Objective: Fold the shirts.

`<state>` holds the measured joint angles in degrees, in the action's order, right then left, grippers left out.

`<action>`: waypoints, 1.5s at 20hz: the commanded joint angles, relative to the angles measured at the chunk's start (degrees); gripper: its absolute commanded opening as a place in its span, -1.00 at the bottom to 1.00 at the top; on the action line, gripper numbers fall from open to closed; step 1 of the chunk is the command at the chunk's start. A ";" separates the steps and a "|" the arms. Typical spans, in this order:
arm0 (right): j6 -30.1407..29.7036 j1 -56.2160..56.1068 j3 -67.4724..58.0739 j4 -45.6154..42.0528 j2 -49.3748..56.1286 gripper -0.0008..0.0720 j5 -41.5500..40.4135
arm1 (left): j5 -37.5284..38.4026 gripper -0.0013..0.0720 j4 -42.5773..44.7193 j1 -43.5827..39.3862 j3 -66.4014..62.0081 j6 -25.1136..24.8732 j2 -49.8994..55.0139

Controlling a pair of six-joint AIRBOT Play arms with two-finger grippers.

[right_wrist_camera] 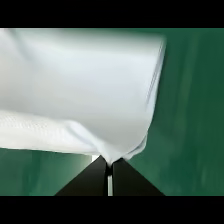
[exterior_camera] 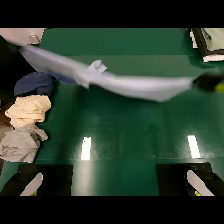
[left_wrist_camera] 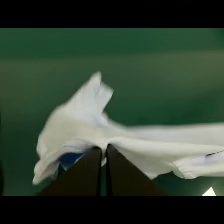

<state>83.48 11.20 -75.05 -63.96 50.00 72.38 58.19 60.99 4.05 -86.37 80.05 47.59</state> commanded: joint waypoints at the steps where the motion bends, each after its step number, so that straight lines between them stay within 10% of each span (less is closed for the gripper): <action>1: 1.14 -0.33 -22.58 -0.50 -1.44 -0.94 -3.34 | -2.21 -0.90 0.37 0.04 -20.57 -0.57 -0.04; 11: 4.94 -0.33 -47.39 -8.76 -1.62 -0.94 6.86 | 3.50 -0.90 -9.33 0.02 -40.33 -0.57 -0.81; 21: 5.44 -0.46 -22.58 -12.63 15.52 -0.94 25.22 | 12.85 -0.90 -9.66 0.02 5.77 0.26 12.70; 30: 5.77 -0.52 -12.39 -12.04 38.27 -0.94 2.93 | -7.02 -0.90 -24.85 0.04 7.58 -10.08 41.11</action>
<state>88.92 10.74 -88.97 -76.49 82.94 84.09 59.94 42.46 4.05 -79.02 73.10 82.32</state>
